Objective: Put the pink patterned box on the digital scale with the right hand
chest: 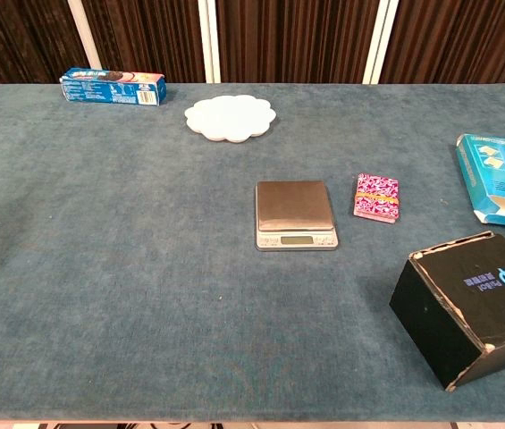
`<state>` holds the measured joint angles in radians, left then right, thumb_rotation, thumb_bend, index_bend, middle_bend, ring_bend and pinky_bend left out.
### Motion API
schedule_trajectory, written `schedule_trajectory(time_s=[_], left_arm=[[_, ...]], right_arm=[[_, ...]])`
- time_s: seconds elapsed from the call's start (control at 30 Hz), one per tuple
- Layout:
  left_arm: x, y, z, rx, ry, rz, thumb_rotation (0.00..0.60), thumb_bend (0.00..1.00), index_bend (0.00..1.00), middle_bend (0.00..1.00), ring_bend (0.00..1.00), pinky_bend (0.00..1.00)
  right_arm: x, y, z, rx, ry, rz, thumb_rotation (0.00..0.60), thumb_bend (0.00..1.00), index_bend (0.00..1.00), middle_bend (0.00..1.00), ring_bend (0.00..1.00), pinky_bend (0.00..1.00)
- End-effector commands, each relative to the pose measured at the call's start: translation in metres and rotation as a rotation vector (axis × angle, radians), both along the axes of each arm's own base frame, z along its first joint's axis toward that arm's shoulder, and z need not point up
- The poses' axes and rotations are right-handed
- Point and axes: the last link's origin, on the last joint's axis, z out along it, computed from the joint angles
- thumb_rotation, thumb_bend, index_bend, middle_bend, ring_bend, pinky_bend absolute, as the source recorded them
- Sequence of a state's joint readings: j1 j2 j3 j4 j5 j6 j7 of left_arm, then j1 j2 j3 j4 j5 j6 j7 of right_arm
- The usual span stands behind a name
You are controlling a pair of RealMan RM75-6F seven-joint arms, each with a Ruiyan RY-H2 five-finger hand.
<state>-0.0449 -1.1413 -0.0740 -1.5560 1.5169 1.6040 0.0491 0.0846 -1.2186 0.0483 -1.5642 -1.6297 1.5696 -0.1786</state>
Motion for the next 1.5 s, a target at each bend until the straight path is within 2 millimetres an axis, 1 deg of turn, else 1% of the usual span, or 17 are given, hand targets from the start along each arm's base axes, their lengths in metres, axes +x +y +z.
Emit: schedule_trajectory(time_s=[0.03, 0.43, 0.73, 0.9, 0.93, 1.07, 1.1, 1.17, 1.2, 1.37, 1.5], left_arm=[[0.0, -0.001, 0.0, 0.002, 0.001, 0.0, 0.6, 0.66, 0.05, 0.0, 0.0, 0.0], [0.0, -0.001, 0.001, 0.007, 0.006, 0.001, 0.6, 0.66, 0.05, 0.0, 0.0, 0.0], [0.0, -0.002, 0.002, 0.009, 0.005, 0.003, 0.6, 0.66, 0.05, 0.0, 0.0, 0.0], [-0.001, -0.002, 0.002, 0.012, -0.002, 0.014, 0.6, 0.66, 0.05, 0.0, 0.0, 0.0], [-0.001, -0.002, 0.001, 0.012, -0.004, 0.016, 0.6, 0.66, 0.05, 0.0, 0.0, 0.0], [0.0, -0.001, 0.001, 0.012, 0.0, 0.014, 0.6, 0.66, 0.05, 0.0, 0.0, 0.0], [0.0, -0.002, 0.0, 0.012, -0.001, 0.016, 0.6, 0.66, 0.05, 0.0, 0.0, 0.0], [0.0, -0.002, 0.001, 0.015, -0.002, 0.018, 0.6, 0.66, 0.05, 0.0, 0.0, 0.0], [0.0, -0.002, 0.001, 0.016, -0.002, 0.018, 0.6, 0.66, 0.05, 0.0, 0.0, 0.0], [0.0, -0.002, 0.001, 0.015, -0.001, 0.021, 0.6, 0.66, 0.05, 0.0, 0.0, 0.0], [0.0, -0.002, 0.001, 0.013, 0.0, 0.02, 0.6, 0.66, 0.05, 0.0, 0.0, 0.0]], right_arm=[[0.0, 0.0, 0.0, 0.004, -0.002, 0.004, 0.6, 0.38, 0.0, 0.0, 0.0, 0.0], [-0.001, 0.0, 0.0, 0.034, -0.011, -0.008, 0.6, 0.38, 0.0, 0.0, 0.0, 0.0], [0.001, 0.004, 0.003, 0.072, -0.074, -0.021, 0.6, 0.38, 0.0, 0.0, 0.0, 0.0], [0.006, 0.0, 0.001, 0.138, -0.153, -0.018, 0.6, 0.37, 0.0, 0.0, 0.0, 0.0], [0.008, -0.004, 0.001, 0.157, -0.164, -0.014, 0.6, 0.36, 0.0, 0.0, 0.0, 0.0], [0.023, -0.032, 0.009, 0.202, -0.139, 0.007, 0.6, 0.34, 0.0, 0.0, 0.0, 0.0], [0.031, -0.043, 0.01, 0.215, -0.124, 0.009, 0.6, 0.34, 0.0, 0.0, 0.0, 0.0], [0.043, -0.057, 0.009, 0.24, -0.109, 0.011, 0.6, 0.33, 0.0, 0.0, 0.0, 0.0], [0.052, -0.067, 0.008, 0.265, -0.098, 0.008, 0.6, 0.33, 0.0, 0.0, 0.0, 0.0], [0.084, -0.101, -0.001, 0.316, -0.028, 0.01, 0.6, 0.33, 0.0, 0.0, 0.0, 0.0], [0.112, -0.12, -0.018, 0.379, -0.024, -0.02, 0.6, 0.33, 0.0, 0.0, 0.0, 0.0]])
